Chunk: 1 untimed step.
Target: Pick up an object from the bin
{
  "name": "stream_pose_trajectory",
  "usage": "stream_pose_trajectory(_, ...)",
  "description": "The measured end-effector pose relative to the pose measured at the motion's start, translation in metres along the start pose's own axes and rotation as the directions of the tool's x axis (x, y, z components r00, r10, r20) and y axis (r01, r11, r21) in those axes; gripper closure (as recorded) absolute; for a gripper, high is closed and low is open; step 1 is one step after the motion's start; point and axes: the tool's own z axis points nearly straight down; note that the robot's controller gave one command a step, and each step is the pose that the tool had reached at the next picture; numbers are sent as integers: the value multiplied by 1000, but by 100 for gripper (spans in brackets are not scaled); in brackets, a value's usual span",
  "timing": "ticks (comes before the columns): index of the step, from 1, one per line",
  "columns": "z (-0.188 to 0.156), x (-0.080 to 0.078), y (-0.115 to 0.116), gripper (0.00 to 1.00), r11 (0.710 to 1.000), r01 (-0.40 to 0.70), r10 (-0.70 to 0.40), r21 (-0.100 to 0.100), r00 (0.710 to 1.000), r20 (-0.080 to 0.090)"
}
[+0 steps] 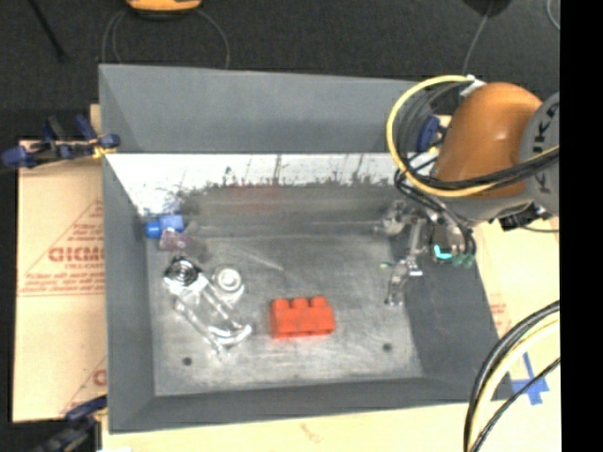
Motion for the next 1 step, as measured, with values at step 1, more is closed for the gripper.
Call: stream_pose_trajectory(1,52,9,62,0,988,155,-155,-2,988,3)
